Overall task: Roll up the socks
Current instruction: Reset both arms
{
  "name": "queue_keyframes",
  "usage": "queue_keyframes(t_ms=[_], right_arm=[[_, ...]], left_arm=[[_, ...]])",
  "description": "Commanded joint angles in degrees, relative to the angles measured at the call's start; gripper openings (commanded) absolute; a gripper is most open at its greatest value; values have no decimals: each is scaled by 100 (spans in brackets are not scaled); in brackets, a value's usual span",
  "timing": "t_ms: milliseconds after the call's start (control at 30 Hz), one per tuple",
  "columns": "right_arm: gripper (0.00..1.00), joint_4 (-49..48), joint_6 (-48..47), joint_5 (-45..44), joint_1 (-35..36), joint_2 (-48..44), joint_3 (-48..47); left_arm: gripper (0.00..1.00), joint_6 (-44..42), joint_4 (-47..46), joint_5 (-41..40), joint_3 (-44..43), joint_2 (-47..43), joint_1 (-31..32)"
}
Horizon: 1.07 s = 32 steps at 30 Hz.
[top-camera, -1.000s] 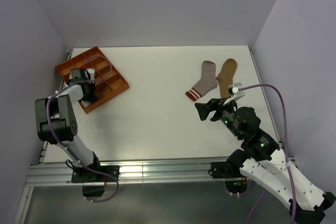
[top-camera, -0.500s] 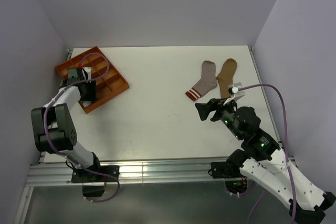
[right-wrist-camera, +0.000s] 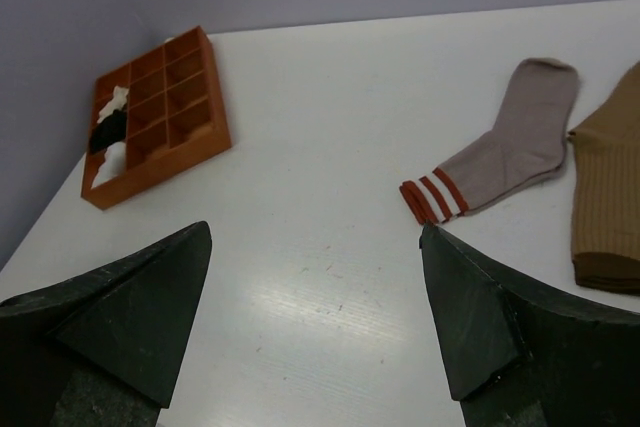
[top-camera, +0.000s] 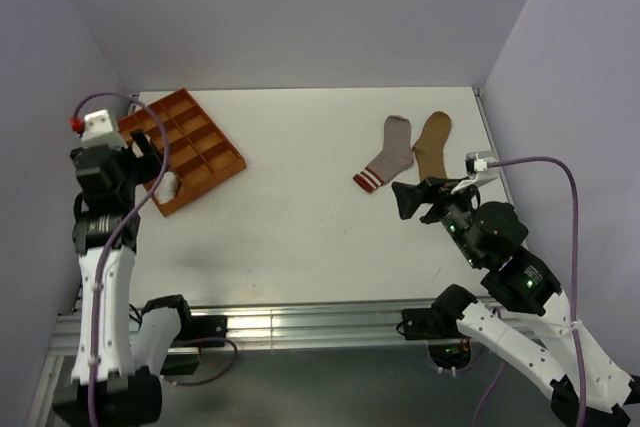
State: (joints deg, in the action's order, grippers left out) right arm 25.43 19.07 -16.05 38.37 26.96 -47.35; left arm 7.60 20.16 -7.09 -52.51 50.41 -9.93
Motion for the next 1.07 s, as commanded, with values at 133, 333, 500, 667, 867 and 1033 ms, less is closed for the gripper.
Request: queue_keyframes(t_ms=[133, 333, 500, 667, 867, 1033], right_arm=[[93, 463, -307, -1180, -14, -576, -538], [93, 551, -483, -1909, -14, -1227, -547], [94, 490, -580, -2349, -14, -1667, -398], [94, 384, -729, -2648, -14, -1940, -257], [94, 366, -975, -2815, -14, -1905, -362], [95, 314, -1002, -2886, -14, -1861, -266]], left_arm=[[93, 1174, 1076, -836, -1346, -1138, 403], [100, 1236, 1719, -2190, -2342, -1665, 905], [100, 981, 1851, -2972, -2448, -2140, 1634], [99, 972, 1842, -3395, -2132, -2571, 2004], [99, 981, 1851, -3641, -1947, -2738, 2118], [100, 1059, 1868, -3729, -1859, -2739, 2136]])
